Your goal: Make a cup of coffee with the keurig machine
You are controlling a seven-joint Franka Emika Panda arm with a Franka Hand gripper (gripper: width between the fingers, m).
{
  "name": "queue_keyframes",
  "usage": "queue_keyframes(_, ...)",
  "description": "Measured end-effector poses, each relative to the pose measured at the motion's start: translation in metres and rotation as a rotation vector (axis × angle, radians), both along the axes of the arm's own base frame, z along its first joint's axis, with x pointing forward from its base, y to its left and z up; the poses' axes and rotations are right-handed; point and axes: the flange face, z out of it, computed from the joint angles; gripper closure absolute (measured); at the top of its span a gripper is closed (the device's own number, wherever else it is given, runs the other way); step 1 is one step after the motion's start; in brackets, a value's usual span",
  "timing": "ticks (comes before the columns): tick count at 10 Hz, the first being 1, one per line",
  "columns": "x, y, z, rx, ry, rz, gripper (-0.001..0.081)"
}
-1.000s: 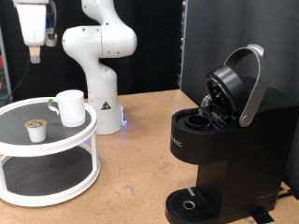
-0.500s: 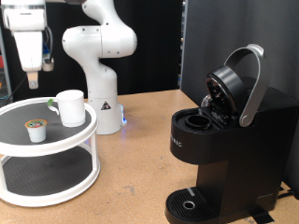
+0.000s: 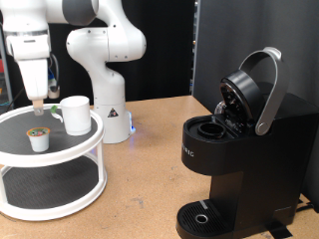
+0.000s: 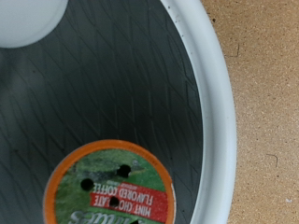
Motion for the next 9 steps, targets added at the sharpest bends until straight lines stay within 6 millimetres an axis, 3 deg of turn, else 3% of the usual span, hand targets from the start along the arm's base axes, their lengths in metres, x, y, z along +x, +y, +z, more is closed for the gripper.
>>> queue_keyframes(9, 0.006, 0.001, -0.061, -0.044, 0.019, 0.018, -0.0002)
